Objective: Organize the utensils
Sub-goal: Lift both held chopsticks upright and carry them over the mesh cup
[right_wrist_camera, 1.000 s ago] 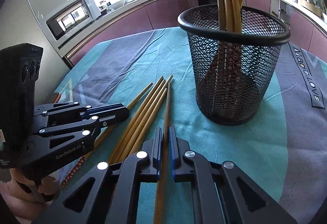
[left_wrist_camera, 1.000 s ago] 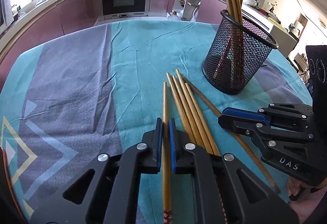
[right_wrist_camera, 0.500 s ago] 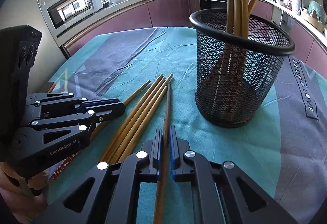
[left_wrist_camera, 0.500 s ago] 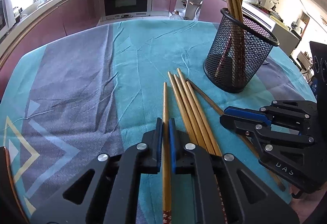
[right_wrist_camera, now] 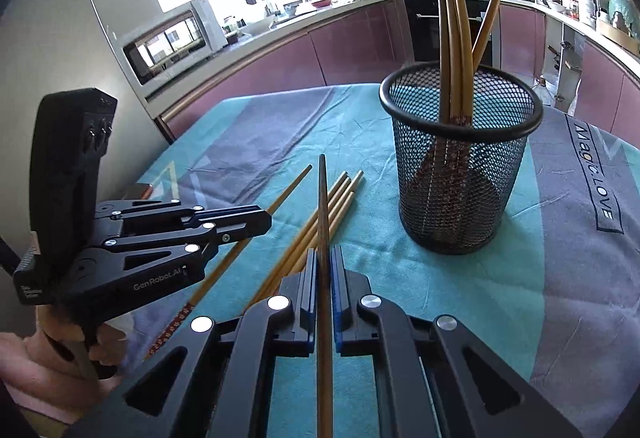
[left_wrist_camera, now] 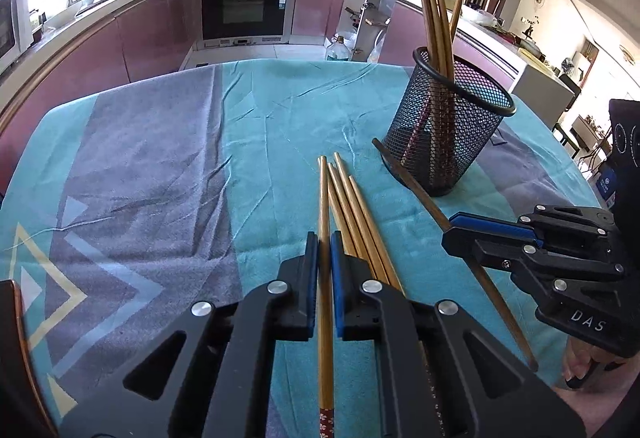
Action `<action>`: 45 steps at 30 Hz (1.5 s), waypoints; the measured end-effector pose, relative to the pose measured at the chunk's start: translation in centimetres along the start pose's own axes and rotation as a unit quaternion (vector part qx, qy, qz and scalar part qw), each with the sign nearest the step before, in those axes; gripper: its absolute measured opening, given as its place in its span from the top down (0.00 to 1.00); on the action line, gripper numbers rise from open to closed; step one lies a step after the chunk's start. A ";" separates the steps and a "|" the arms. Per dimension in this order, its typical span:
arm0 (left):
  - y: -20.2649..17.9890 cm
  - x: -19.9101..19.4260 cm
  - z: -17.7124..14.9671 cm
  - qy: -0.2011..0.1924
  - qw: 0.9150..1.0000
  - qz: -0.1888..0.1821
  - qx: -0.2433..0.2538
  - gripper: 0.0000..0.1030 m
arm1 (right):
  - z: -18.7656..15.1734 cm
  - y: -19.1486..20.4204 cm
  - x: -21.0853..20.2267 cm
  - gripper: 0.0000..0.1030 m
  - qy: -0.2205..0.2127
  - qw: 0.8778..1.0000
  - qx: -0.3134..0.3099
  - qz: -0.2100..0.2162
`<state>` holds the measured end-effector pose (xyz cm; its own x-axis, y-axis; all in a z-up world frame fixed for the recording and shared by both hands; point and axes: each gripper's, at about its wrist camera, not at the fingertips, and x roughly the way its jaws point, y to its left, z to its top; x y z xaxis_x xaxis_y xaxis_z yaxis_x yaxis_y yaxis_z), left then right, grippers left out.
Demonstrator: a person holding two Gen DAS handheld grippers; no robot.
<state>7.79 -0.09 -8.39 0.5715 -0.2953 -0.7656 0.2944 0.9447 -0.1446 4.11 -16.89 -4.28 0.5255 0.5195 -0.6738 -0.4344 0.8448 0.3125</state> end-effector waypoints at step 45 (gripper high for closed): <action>-0.8 -12.7 3.4 -0.118 0.985 -0.128 -0.002 0.93 | 2.4 -1.2 -9.0 0.95 -0.142 0.989 0.011 0.028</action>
<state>2.95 2.44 3.57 0.6407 -0.5489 -0.5368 0.4495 0.8350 -0.3172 1.66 -22.26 3.07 0.6873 0.5776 -0.4404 -0.4543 0.8149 0.3598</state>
